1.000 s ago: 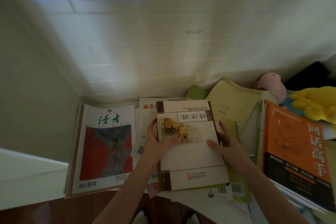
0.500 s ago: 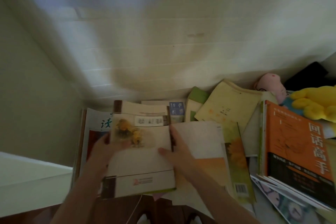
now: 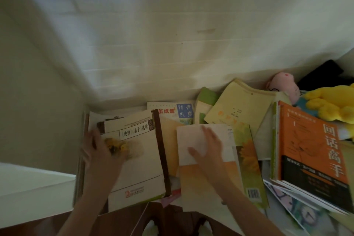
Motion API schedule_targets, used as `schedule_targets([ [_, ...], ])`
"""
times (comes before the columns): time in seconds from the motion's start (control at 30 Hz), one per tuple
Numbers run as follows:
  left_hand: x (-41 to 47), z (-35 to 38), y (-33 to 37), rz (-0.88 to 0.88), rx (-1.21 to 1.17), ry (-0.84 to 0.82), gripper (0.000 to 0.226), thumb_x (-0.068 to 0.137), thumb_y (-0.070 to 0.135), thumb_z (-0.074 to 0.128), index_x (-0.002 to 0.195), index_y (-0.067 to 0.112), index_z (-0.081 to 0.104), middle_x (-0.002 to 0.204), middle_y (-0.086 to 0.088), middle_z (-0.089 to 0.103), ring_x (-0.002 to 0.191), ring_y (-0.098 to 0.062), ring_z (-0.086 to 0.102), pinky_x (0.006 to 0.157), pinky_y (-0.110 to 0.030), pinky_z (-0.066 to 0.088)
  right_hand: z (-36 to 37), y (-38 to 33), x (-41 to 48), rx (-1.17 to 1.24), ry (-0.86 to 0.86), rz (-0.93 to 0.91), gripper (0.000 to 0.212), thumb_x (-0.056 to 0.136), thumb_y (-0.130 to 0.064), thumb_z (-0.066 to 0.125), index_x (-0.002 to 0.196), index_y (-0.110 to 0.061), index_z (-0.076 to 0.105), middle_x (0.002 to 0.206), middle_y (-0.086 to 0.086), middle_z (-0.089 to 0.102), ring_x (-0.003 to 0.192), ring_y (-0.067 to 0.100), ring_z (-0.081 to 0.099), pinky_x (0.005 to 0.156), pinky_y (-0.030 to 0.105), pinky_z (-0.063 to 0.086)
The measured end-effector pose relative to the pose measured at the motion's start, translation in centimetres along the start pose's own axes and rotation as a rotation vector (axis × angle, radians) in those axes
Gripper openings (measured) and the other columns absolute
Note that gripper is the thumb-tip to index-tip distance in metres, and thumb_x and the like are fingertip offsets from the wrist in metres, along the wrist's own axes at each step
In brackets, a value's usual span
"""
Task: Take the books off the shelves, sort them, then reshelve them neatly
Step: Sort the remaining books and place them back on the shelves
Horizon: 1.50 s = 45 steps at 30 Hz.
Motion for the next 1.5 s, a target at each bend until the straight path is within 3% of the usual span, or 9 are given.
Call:
schedule_targets([
  [0.17, -5.6, 5.9, 8.0, 0.32, -0.195, -0.376, 0.059, 0.092, 0.014, 0.056, 0.14, 0.037, 0.03, 0.133, 0.018, 0.029, 0.124, 0.0, 0.029, 0.107, -0.028, 0.03, -4.4, 5.7, 0.7, -0.129, 0.062, 0.209, 0.089, 0.087, -0.033, 0.068, 0.153, -0.018, 0.01, 0.158, 0.005, 0.018, 0.145, 0.027, 0.01, 0.116, 0.044, 0.018],
  [0.33, -8.9, 14.4, 8.5, 0.082, -0.151, -0.808, 0.07, 0.098, 0.03, 0.048, 0.152, 0.022, 0.005, 0.157, 0.003, 0.008, 0.142, -0.017, 0.019, 0.113, -0.031, 0.027, -4.3, 7.2, -0.1, -0.113, 0.069, 0.165, 0.094, 0.084, -0.029, 0.071, 0.152, -0.013, 0.008, 0.156, 0.009, 0.021, 0.143, 0.026, 0.02, 0.116, 0.042, 0.022],
  [0.6, -7.0, 14.7, 8.0, -0.134, -0.338, -0.618, 0.063, 0.089, 0.016, 0.059, 0.143, 0.019, 0.027, 0.137, -0.004, 0.046, 0.11, -0.017, 0.05, 0.084, -0.032, 0.049, -5.8, 7.9, 1.6, 0.416, 0.028, 0.412, 0.074, 0.074, -0.005, 0.079, 0.139, -0.01, 0.044, 0.134, 0.009, 0.054, 0.117, 0.031, 0.054, 0.096, 0.052, 0.049],
  [0.73, -6.0, 12.2, 9.1, -0.185, -0.552, -0.575, 0.06, 0.084, -0.002, 0.058, 0.137, 0.019, 0.04, 0.127, -0.005, 0.05, 0.107, -0.019, 0.053, 0.074, -0.028, 0.047, -8.1, 4.9, 1.1, 0.701, -0.043, 0.271, 0.055, 0.075, 0.004, 0.071, 0.124, -0.015, 0.055, 0.117, 0.009, 0.065, 0.102, 0.032, 0.065, 0.086, 0.054, 0.054],
  [0.93, -5.1, 5.9, 14.7, 0.014, -0.893, -0.389, 0.032, 0.087, -0.01, 0.045, 0.106, 0.012, 0.057, 0.098, 0.006, 0.062, 0.086, 0.001, 0.061, 0.07, -0.015, 0.047, -12.5, 0.0, 0.1, 1.152, -0.061, -0.015, 0.035, 0.076, 0.019, 0.035, 0.075, -0.006, 0.059, 0.074, 0.004, 0.064, 0.07, 0.017, 0.063, 0.058, 0.024, 0.053],
  [1.0, -5.9, 6.5, 13.9, -0.044, -0.947, -0.413, 0.022, 0.093, -0.004, 0.043, 0.094, 0.01, 0.059, 0.088, 0.007, 0.065, 0.078, -0.003, 0.063, 0.061, -0.009, 0.048, -12.0, -0.1, -0.8, 1.147, -0.142, -0.116, 0.03, 0.068, 0.013, 0.04, 0.066, -0.009, 0.061, 0.086, 0.005, 0.068, 0.084, 0.018, 0.065, 0.07, 0.023, 0.054],
  [1.1, -8.2, 9.9, 10.6, -0.34, -1.002, -0.638, 0.015, 0.09, 0.017, 0.052, 0.092, 0.008, 0.064, 0.102, -0.013, 0.07, 0.082, -0.025, 0.069, 0.064, -0.032, 0.056, -9.4, 2.7, -2.4, 0.959, -0.311, -0.142, 0.013, 0.063, -0.007, 0.056, 0.061, -0.014, 0.067, 0.137, 0.003, 0.057, 0.132, 0.011, 0.045, 0.106, 0.036, 0.039],
  [1.3, -8.8, 12.3, 5.8, -0.212, -0.601, -0.535, 0.053, 0.074, 0.005, 0.072, 0.107, 0.039, 0.05, 0.128, -0.006, 0.046, 0.111, -0.027, 0.056, 0.087, -0.052, 0.052, -6.6, 11.4, -4.3, 0.759, 0.002, 0.26, 0.046, 0.088, -0.014, 0.066, 0.131, -0.024, 0.052, 0.133, -0.004, 0.054, 0.113, 0.012, 0.058, 0.076, 0.029, 0.055],
  [1.5, -8.9, 13.5, 6.2, -0.273, -0.662, -0.616, 0.072, 0.085, -0.005, 0.061, 0.143, 0.022, 0.029, 0.13, -0.003, 0.052, 0.097, -0.013, 0.058, 0.083, -0.041, 0.051, -6.8, 11.3, -2.1, 0.505, 0.011, 0.265, 0.068, 0.075, -0.008, 0.077, 0.133, -0.023, 0.044, 0.122, 0.0, 0.06, 0.104, 0.013, 0.062, 0.078, 0.031, 0.057],
])
Point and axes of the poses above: each hand's wrist, its own x-axis towards the middle knuckle, its own z-axis out of the palm, y = z × x, the point moved 6 cm from there along x, towards the middle knuckle
